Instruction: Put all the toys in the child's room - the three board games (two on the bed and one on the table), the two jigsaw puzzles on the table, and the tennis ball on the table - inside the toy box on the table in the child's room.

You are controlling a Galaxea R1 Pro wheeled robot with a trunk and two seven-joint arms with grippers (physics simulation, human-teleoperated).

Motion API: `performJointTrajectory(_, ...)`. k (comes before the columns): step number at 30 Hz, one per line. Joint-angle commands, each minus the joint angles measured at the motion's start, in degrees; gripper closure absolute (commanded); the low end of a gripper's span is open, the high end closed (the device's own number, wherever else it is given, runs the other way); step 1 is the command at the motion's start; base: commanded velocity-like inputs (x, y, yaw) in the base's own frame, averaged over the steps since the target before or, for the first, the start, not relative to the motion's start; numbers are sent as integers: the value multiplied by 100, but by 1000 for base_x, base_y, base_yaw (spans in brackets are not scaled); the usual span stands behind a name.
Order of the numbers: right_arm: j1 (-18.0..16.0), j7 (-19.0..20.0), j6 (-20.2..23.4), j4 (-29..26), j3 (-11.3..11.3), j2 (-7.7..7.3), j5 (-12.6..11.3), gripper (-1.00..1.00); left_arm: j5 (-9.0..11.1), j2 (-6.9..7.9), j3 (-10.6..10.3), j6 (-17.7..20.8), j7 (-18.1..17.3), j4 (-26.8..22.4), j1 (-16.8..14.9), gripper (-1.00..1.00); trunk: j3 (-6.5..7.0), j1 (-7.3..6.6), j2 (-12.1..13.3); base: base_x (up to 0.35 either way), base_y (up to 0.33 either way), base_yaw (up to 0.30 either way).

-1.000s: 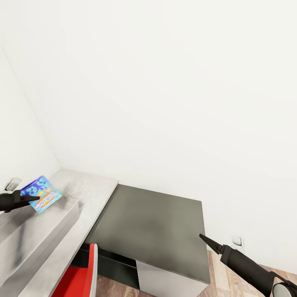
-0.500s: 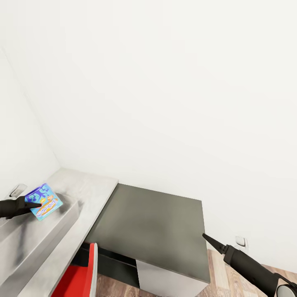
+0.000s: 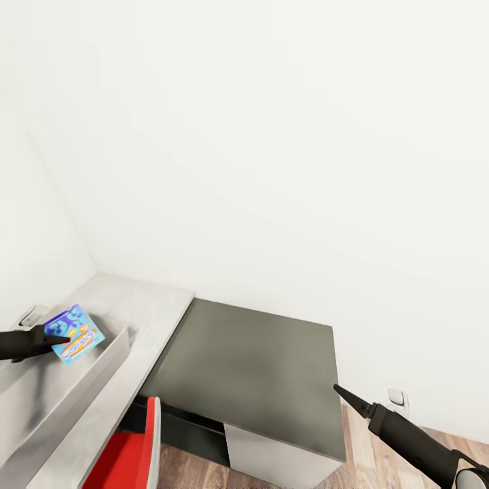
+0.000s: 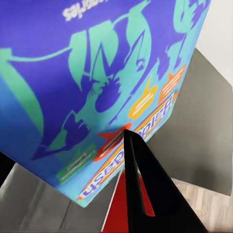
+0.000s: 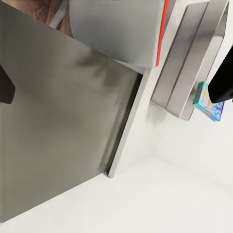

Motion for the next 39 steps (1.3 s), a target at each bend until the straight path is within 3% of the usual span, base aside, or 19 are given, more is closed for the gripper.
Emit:
performJointTrajectory(1,-1,-1,35,-4,-3,-1,-25,-100,22,-1,5,58,58,6,-7,100,-20,3,-11,0,0,0)
performJointTrajectory(8,-1,-1,34,-4,-3,-1,-25,-100,27,-3,10,58,205,157,-99,100,-85,3,-11,0,0,0)
performJointTrajectory(13,-1,-1,34,-4,-3,-1,-26,-100,26,-21,13,58,383,712,-431,100,-131,3,-11,0,0,0)
performJointTrajectory(17,-1,-1,34,-4,-5,-3,-28,-100,29,-73,14,55,614,857,-525,100,-169,3,-11,0,0,0)
performJointTrajectory(33,-1,1,34,-4,-153,-1,-33,-100,58,-93,22,44,1068,1041,-758,100,-318,3,-11,0,0,0)
performJointTrajectory(39,-1,175,34,-4,-160,-1,-27,-100,62,-95,34,39,1163,1062,-810,100,-374,3,-11,0,0,0)
